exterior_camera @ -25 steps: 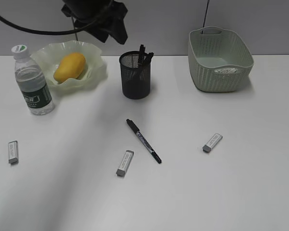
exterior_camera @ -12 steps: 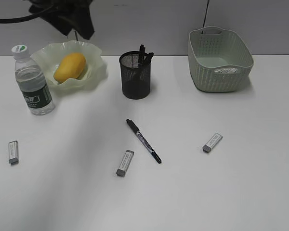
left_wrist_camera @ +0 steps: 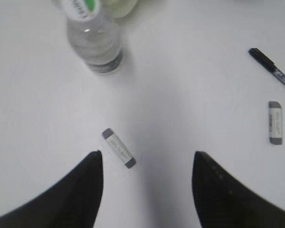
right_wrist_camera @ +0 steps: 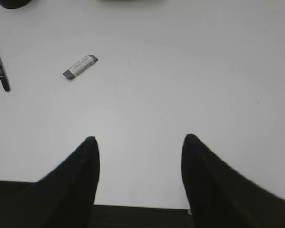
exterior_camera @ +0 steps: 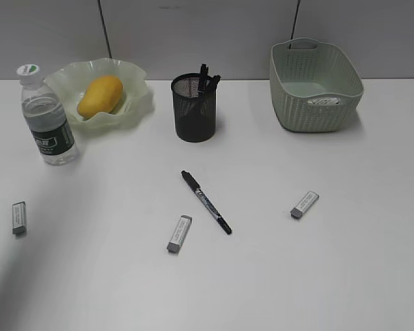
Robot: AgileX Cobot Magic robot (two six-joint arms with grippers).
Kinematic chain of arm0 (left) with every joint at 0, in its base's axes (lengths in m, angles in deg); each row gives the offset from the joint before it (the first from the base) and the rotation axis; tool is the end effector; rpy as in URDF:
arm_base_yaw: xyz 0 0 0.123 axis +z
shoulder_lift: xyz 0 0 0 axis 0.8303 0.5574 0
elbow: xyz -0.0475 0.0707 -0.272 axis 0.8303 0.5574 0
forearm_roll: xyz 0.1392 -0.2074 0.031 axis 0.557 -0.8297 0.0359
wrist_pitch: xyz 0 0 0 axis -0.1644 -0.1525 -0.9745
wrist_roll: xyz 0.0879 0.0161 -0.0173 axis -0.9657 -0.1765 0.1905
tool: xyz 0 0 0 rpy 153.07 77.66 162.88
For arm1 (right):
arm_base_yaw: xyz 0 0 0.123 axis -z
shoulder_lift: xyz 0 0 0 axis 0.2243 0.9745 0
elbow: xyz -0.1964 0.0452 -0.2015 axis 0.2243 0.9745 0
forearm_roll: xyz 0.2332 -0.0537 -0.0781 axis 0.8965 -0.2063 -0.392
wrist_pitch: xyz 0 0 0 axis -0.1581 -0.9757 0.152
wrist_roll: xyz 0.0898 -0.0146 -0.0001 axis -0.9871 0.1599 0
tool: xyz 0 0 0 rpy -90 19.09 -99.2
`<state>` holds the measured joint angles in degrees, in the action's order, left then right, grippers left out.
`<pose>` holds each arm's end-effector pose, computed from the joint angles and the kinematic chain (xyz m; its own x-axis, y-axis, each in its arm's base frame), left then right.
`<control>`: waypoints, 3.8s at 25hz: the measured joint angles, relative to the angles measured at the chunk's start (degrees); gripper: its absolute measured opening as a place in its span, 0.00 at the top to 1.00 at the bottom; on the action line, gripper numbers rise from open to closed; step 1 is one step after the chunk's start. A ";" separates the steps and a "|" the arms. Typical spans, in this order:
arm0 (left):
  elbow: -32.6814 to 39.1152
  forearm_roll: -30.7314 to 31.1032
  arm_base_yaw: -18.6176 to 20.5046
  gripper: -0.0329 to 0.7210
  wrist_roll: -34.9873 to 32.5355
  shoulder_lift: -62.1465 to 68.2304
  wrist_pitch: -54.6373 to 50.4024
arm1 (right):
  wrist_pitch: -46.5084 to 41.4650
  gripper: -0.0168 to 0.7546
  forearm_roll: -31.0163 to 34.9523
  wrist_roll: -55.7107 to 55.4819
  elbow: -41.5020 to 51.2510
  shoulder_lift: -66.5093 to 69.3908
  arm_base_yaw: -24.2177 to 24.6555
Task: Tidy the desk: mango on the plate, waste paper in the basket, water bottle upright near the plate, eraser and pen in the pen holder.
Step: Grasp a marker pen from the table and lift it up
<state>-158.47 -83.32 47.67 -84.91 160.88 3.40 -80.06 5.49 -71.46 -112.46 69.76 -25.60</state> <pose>0.2773 -0.0500 0.3468 -0.8718 0.2138 -0.4408 0.2614 0.9640 -0.0496 0.0427 0.0040 0.2925 -0.6041 -0.0093 -0.7968 -0.0991 0.9931 0.0635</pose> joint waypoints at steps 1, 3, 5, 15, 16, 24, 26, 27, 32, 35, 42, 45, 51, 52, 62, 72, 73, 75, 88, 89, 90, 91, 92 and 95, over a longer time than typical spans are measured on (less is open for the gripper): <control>2.92 0.00 1.52 0.35 0.00 -2.98 1.84 | 0.00 0.40 0.00 0.00 0.00 0.66 0.00; 8.09 0.00 3.60 0.35 0.00 -8.57 5.28 | -0.06 0.40 0.00 0.00 0.00 1.90 0.00; 13.38 -0.07 4.58 0.35 0.00 -14.71 8.19 | -0.06 0.40 0.00 0.00 0.00 2.73 0.00; 37.05 -1.56 4.78 0.35 0.13 -45.23 17.20 | 0.53 0.40 -0.05 0.00 0.00 3.21 0.00; 38.28 -1.79 4.78 0.36 0.18 -47.84 16.38 | 0.67 0.40 -0.11 0.00 0.00 3.21 0.00; 39.74 -2.38 4.78 0.36 0.62 -61.53 8.55 | 1.53 0.40 0.10 0.02 0.00 3.23 0.00; 40.47 -2.38 4.78 0.36 0.62 -62.77 8.55 | 1.86 0.40 0.22 0.02 0.00 3.23 0.00; 41.28 -2.38 4.78 0.36 0.69 -63.25 8.55 | 2.22 0.40 0.27 0.02 0.00 3.23 0.00; 43.11 -2.38 4.78 0.36 1.26 -63.61 7.91 | 3.49 0.40 0.38 0.02 0.00 3.23 0.00; 43.11 -2.38 4.78 0.36 1.29 -63.72 6.93 | 3.61 0.40 0.38 0.20 0.00 3.53 0.00; 44.24 -2.36 4.78 0.36 1.47 -63.72 3.64 | 9.41 0.40 0.03 4.68 -0.04 11.76 0.00; 44.76 -2.29 4.78 0.36 1.44 -63.72 3.24 | 15.15 0.40 0.03 5.73 -0.11 18.82 0.00; 44.76 -2.22 4.78 0.36 1.44 -63.72 3.00 | 20.69 0.40 0.26 8.54 -4.96 38.43 0.00; 44.76 -2.18 4.78 0.36 1.44 -63.72 3.00 | 20.78 0.40 0.56 9.30 -6.54 41.08 0.00; 44.76 -2.18 4.78 0.36 1.48 -63.72 3.00 | 18.94 0.41 4.01 14.30 -29.58 67.59 -7.66; 44.76 -2.18 4.78 0.36 1.48 -63.72 3.00 | 6.20 0.40 4.01 14.30 -53.99 91.39 -21.46; 44.76 -2.18 4.78 0.36 1.48 -63.72 3.00 | 4.94 0.40 4.01 14.24 -56.09 93.18 -22.07; 44.76 -2.18 4.78 0.36 1.48 -63.72 3.00 | 2.65 0.40 4.01 13.50 -60.82 97.23 -23.37; 44.76 -2.18 4.78 0.42 1.48 -63.72 2.93 | -1.84 0.41 4.01 8.92 -74.49 113.54 -27.71; 44.76 -2.18 4.78 0.42 1.48 -63.72 2.93 | -1.78 0.41 4.67 8.80 -74.54 114.21 -27.88; 44.76 -2.18 4.78 0.43 1.48 -63.72 2.92 | -1.57 0.41 4.01 8.50 -74.53 114.78 -27.93; 44.76 -2.18 4.78 0.43 1.48 -63.72 2.87 | -1.36 0.41 4.01 8.15 -74.53 115.41 -27.96; 44.76 -2.18 4.78 0.43 1.48 -63.72 2.87 | -1.02 0.41 4.01 7.88 -74.53 115.99 -27.96; 44.76 -2.18 4.78 0.43 1.48 -63.72 2.86 | 0.54 0.41 4.67 7.50 -74.53 117.48 -27.96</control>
<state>-113.72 -85.50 52.45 -83.42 97.15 6.26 -79.52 10.16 -63.96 -186.99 187.25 -53.56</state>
